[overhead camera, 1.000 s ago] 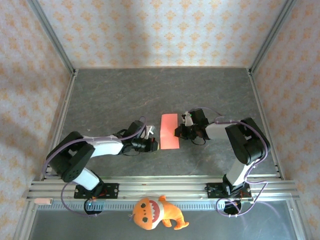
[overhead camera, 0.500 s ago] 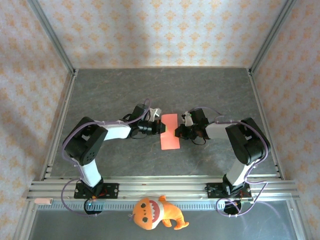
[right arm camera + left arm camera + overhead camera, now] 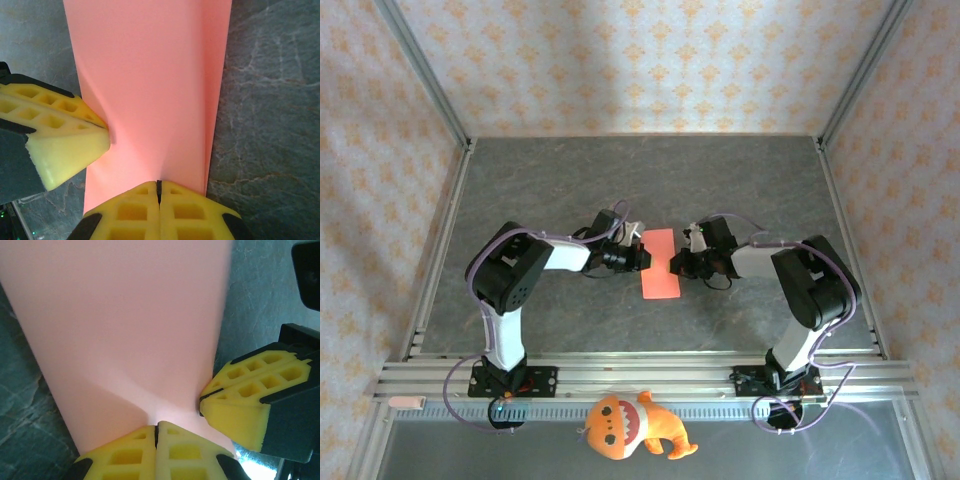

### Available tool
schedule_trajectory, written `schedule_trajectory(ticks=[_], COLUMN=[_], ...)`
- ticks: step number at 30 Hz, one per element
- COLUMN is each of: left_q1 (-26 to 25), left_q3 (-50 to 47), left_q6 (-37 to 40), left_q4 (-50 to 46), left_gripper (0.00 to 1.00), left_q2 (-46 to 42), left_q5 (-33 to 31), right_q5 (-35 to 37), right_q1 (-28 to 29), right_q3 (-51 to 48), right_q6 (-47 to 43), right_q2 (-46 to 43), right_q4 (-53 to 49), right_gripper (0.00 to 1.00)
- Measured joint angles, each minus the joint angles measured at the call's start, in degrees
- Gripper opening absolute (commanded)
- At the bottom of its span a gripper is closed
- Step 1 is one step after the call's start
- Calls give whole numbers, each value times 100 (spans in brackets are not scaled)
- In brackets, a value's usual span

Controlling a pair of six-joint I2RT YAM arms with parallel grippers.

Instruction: Fold a paper plane with a square sheet of paper (pick it up from the middle)

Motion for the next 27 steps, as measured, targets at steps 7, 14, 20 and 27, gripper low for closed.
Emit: schedule_trajectory(ticks=[7,14,20,27], left_q1=[-2,4,96,293], left_q3=[22,507,872,907], left_q6=[87,240,271,337], left_q4=[-72,-837,-927,-866], left_gripper=[0,0,0,0], left_q2=[-24,-133,-11,411], left_q5=[-15,-212,-225,0], right_q5=[0,-2,-2,-7], right_q1=[0,0,0,-7], right_q3=[2,2,4,2], right_q6=[0,2,0,-2], right_q2=[-2,2,4,11], right_q4=[-2,-2,-2,-4], right_gripper=[0,0,0,0])
